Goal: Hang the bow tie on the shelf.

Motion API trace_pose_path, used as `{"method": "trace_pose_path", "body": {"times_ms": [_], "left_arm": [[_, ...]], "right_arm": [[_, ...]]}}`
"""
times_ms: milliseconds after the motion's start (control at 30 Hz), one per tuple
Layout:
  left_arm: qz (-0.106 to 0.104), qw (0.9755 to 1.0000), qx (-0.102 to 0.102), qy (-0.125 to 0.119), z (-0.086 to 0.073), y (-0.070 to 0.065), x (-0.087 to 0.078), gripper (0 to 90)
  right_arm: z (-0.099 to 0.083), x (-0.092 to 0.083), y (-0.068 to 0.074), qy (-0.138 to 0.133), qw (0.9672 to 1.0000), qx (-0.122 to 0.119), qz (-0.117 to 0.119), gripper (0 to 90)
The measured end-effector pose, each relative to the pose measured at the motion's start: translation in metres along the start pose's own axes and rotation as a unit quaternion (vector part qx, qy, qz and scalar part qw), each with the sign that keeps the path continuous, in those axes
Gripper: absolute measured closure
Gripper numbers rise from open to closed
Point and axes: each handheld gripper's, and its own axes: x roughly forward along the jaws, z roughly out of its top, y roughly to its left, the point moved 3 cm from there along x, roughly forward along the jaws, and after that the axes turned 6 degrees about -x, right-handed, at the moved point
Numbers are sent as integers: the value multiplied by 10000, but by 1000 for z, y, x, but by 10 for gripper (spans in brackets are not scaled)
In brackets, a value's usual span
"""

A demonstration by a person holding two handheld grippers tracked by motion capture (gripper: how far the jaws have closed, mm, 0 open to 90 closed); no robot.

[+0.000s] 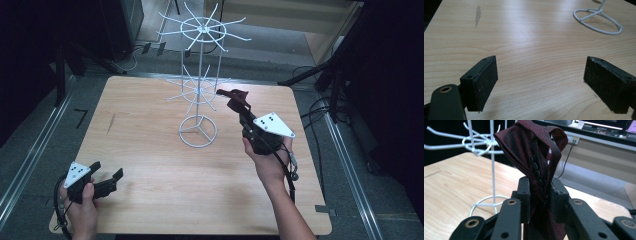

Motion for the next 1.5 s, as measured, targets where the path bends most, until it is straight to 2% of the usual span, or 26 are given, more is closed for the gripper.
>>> {"method": "trace_pose_path", "body": {"times_ms": [200, 500, 733, 967, 1500], "left_arm": [[4, 10000, -3, -1, 0, 0, 0, 127], [-1, 10000, -14, -5, 0, 0, 0, 128], [1, 10000, -11, -4, 0, 0, 0, 128], [-3, 10000, -17, -1, 0, 0, 0, 128], [-3, 10000, -27, -7, 0, 0, 0, 128]], "right_arm": [[-16, 5, 10, 171, 9998, -25, 129, 747], [-31, 16, 24, 367, 9989, -176, 247, 747], [-41, 27, 33, 529, 9979, -201, 329, 747], [-50, 41, 42, 642, 9968, -105, 455, 746], [-65, 64, 52, 865, 9948, 23, 543, 746]]}}
